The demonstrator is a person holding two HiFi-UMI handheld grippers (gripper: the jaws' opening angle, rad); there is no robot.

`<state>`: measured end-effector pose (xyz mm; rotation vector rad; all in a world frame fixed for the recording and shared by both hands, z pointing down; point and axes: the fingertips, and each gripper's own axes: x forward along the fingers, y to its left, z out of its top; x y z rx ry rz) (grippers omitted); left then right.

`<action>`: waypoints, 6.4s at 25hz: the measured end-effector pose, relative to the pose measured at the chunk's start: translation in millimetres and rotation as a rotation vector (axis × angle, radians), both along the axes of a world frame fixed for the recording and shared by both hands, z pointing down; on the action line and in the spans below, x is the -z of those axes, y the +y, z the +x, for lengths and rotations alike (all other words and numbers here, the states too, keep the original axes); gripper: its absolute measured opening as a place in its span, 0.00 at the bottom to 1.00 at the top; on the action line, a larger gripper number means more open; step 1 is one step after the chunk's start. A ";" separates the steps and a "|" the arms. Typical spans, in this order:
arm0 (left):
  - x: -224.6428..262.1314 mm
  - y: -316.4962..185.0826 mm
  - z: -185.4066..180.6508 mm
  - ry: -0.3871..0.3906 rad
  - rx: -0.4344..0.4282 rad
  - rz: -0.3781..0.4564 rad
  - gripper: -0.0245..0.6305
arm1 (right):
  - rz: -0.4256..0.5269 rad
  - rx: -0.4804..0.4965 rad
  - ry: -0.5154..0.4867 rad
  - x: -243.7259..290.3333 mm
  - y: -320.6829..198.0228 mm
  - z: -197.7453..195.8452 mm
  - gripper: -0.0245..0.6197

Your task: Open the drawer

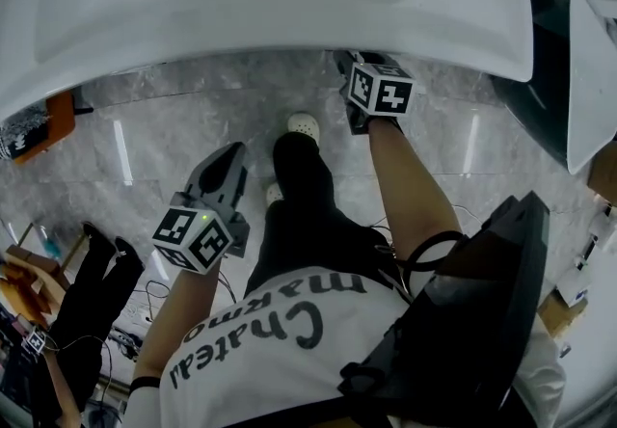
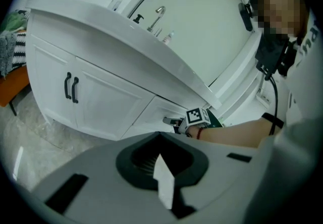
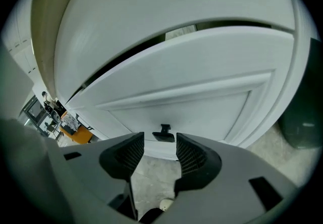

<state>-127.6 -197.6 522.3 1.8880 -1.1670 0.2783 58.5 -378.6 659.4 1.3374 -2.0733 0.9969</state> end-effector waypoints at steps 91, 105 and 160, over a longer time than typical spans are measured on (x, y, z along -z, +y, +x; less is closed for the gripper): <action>10.7 71.1 -13.2 0.008 0.046 -0.027 0.03 | -0.177 -0.093 0.171 -15.3 111.0 8.0 0.24; 14.0 82.9 -10.9 -0.001 0.025 -0.020 0.03 | -0.204 -0.082 0.179 -16.9 121.8 8.6 0.24; 61.3 57.7 -1.8 0.004 -0.058 0.105 0.03 | -0.178 -0.144 0.145 38.4 153.9 17.0 0.10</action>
